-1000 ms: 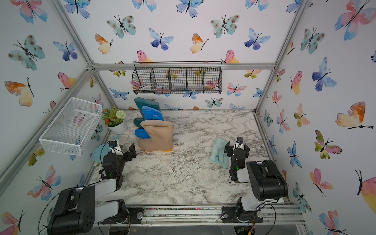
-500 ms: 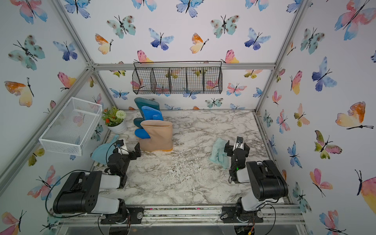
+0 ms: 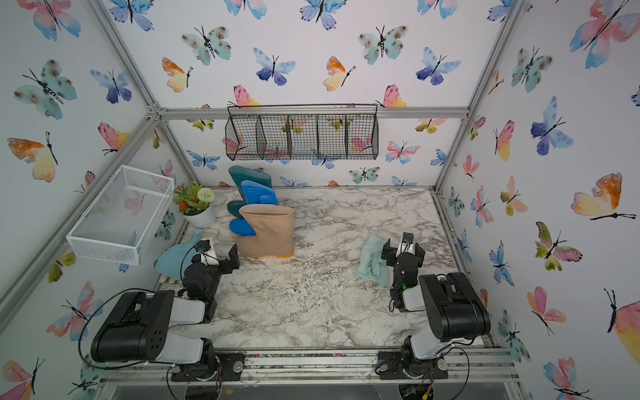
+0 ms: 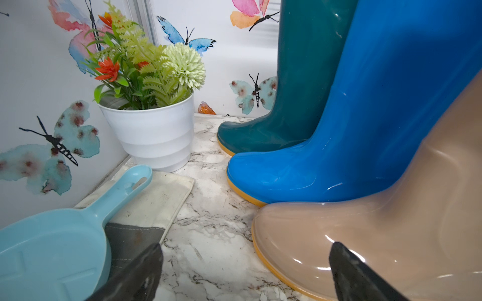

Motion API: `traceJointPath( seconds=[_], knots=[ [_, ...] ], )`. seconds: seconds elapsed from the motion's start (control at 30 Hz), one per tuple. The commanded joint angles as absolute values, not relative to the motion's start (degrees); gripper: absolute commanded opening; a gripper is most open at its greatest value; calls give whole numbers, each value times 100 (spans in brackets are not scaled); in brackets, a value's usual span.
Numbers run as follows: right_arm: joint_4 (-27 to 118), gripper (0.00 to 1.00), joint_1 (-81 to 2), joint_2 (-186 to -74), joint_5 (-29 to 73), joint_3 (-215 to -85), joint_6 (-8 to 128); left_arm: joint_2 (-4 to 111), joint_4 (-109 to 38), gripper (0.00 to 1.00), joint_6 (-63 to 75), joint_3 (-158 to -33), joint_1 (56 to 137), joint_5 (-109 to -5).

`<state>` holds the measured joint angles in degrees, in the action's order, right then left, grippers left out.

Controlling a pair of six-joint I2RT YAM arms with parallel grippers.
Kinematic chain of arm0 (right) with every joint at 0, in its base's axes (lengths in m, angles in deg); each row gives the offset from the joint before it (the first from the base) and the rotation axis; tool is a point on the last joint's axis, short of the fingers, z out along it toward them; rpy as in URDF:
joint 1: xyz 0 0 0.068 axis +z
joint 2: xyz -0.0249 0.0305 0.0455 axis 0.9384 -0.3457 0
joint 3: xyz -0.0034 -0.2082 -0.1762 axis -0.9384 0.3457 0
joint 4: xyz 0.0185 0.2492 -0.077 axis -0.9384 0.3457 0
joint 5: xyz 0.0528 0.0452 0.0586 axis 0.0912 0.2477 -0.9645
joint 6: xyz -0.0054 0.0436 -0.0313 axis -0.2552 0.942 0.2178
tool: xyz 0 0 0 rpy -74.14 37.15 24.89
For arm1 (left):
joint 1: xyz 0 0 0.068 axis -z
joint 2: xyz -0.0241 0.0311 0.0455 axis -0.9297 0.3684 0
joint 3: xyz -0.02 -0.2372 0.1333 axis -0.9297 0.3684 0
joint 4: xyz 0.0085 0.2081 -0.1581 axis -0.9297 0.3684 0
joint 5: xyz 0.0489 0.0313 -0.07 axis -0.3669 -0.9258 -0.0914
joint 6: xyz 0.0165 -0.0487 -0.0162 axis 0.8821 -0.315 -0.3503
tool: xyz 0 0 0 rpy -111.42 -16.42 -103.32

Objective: Wipe the rubber boots with a cloth
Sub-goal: Reset both arms

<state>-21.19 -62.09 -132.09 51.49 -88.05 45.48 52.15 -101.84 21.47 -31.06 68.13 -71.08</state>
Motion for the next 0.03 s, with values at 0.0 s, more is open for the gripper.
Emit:
traceJointPath(
  seconds=[0.0],
  knots=[
    [-2295, 99, -6239, -13281, 5023, -8793, 4482, 5265, -10373, 98, 2193, -3108, 6850, -7191]
  ],
)
